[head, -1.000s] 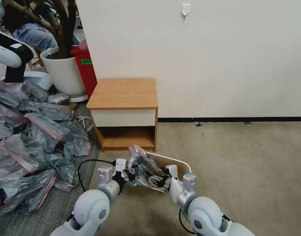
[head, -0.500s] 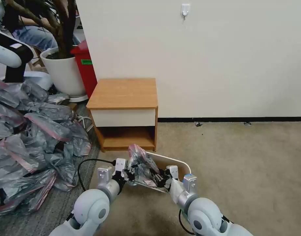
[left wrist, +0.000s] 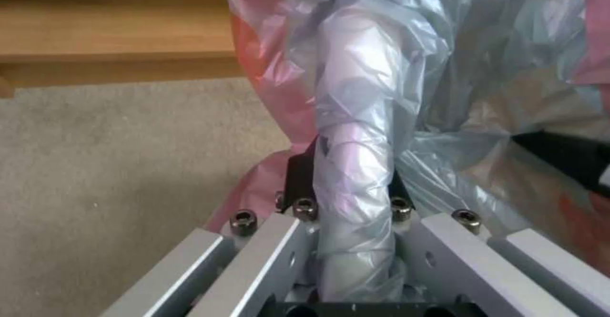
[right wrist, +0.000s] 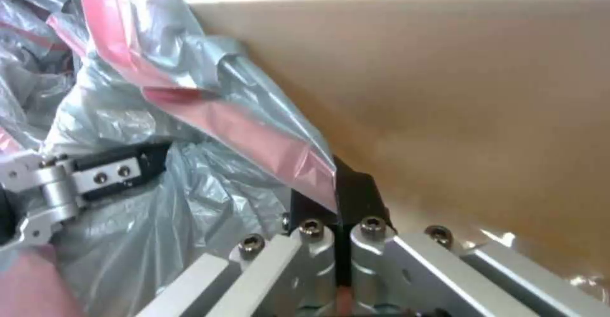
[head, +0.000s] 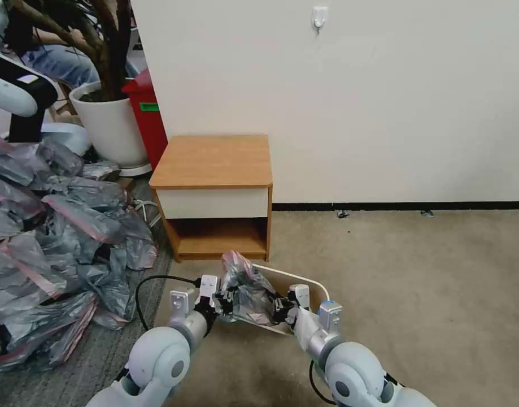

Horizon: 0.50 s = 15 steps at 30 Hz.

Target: Pick up the garbage bag from the table and place it over the trash can.

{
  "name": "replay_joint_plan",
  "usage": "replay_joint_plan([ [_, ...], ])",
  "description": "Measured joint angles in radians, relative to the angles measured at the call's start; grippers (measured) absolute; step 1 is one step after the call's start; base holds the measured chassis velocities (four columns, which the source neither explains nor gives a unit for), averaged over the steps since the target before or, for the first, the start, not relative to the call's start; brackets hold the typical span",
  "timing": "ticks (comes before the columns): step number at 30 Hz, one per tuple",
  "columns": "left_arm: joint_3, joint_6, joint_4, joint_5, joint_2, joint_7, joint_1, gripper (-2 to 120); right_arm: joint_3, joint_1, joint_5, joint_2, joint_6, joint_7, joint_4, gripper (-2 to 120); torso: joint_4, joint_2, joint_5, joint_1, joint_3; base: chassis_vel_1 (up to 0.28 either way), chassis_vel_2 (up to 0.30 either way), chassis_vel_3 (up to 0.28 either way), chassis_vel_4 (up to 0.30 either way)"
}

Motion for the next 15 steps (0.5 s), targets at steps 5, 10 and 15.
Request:
replay_joint_plan([
  [5,0.005,0.000,0.014,0.000,-0.005,0.000,-0.006,3,0.021,-0.017,-0.002,-0.011,0.005,0.003,0.022,0,0.0000,0.000,0.0000,0.000,0.000,0.000,0.000,0.000,0.000],
  [10,0.004,-0.006,0.039,0.004,-0.008,-0.001,-0.012,3,0.061,-0.052,-0.004,-0.037,0.006,0.004,0.086,0,0.0000,0.000,0.0000,0.000,0.000,0.000,0.000,0.000,0.000],
  [15,0.003,-0.014,0.061,0.012,-0.016,-0.002,-0.018,3,0.087,-0.071,-0.003,-0.051,0.004,0.004,0.131,0,0.0000,0.000,-0.0001,0.000,0.000,0.000,0.000,0.000,0.000],
])
